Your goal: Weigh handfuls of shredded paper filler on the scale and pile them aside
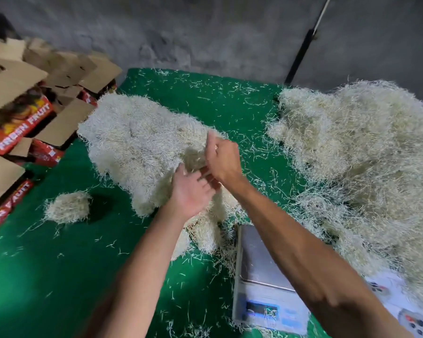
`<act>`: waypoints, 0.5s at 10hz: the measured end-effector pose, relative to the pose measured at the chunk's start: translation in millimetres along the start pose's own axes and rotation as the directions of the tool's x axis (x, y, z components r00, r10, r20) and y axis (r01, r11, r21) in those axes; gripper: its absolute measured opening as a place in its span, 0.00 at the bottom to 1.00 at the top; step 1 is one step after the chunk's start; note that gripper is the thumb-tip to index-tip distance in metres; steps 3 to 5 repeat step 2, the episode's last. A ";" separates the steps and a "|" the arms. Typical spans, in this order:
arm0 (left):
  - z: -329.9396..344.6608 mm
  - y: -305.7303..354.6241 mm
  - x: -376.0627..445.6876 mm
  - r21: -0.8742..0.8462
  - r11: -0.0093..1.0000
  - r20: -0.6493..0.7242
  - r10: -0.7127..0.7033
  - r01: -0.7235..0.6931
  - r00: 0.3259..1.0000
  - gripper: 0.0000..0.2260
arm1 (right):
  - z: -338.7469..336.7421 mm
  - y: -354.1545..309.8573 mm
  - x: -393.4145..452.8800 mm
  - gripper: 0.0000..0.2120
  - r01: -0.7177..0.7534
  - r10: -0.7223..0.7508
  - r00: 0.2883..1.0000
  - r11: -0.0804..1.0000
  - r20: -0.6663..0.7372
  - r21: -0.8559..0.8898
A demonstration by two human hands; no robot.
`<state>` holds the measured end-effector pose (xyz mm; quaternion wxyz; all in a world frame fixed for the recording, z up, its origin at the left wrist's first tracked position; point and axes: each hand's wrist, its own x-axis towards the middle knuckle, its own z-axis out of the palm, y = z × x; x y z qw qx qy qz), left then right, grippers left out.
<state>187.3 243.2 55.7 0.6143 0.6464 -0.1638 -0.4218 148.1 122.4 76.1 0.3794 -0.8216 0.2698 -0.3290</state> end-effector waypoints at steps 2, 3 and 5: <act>-39.1 6.9 21.8 -0.659 0.736 -0.056 -0.256 0.157 0.965 0.32 | 45.2 -14.7 65.0 0.25 0.071 -0.034 0.945 0.992 0.326 -0.101; -39.1 6.9 21.8 -0.659 0.736 -0.056 -0.256 0.157 0.965 0.32 | 45.2 -14.7 65.0 0.25 0.071 -0.034 0.945 0.992 0.326 -0.101; -39.1 6.9 21.8 -0.659 0.736 -0.056 -0.256 0.157 0.965 0.32 | 45.2 -14.7 65.0 0.25 0.071 -0.034 0.945 0.992 0.326 -0.101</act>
